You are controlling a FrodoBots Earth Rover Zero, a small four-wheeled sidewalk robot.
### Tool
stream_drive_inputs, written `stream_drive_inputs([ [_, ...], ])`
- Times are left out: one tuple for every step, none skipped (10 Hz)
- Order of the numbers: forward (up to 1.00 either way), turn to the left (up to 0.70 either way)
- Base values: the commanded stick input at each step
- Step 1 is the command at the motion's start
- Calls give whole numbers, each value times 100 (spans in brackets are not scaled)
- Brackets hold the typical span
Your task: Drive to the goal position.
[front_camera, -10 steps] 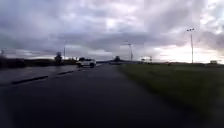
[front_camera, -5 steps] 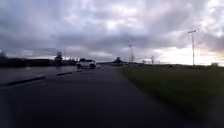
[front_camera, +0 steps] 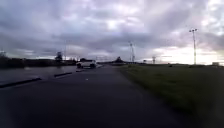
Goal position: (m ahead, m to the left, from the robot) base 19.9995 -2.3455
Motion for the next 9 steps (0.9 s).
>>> stream_drive_inputs([
  [70,0],
  [70,0],
  [70,0],
  [70,0],
  [70,0],
  [70,0],
  [70,0],
  [70,0],
  [70,0],
])
